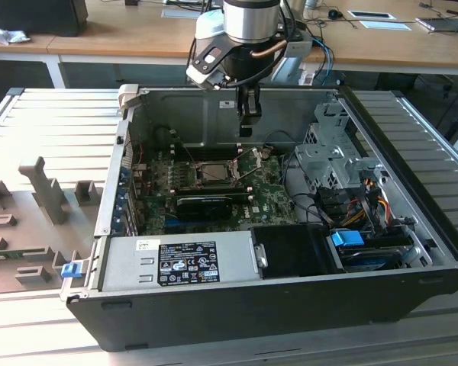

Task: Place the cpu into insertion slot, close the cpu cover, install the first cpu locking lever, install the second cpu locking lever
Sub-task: 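Close the cpu cover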

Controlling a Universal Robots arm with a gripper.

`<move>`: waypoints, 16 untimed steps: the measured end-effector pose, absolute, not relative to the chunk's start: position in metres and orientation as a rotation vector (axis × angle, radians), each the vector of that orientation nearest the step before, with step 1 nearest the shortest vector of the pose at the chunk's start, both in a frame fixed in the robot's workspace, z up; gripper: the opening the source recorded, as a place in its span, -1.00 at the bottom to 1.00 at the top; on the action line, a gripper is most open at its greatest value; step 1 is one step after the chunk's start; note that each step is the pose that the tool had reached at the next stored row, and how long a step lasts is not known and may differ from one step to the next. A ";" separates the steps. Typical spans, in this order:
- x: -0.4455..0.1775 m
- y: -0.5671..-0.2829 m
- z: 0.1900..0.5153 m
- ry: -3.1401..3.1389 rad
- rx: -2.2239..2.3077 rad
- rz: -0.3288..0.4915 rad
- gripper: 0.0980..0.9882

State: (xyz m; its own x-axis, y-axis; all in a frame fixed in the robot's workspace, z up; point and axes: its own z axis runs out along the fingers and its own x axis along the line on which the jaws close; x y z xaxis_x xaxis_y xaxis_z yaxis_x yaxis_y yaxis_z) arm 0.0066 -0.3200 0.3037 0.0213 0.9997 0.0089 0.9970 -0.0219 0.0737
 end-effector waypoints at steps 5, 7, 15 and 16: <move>0.013 -0.320 0.304 2.164 2.211 0.090 -0.98; 0.016 -0.320 0.304 2.164 2.211 0.090 -0.98; 0.030 -0.320 0.304 2.164 2.211 0.090 -0.98; 0.031 -0.320 0.304 2.164 2.211 0.090 -0.98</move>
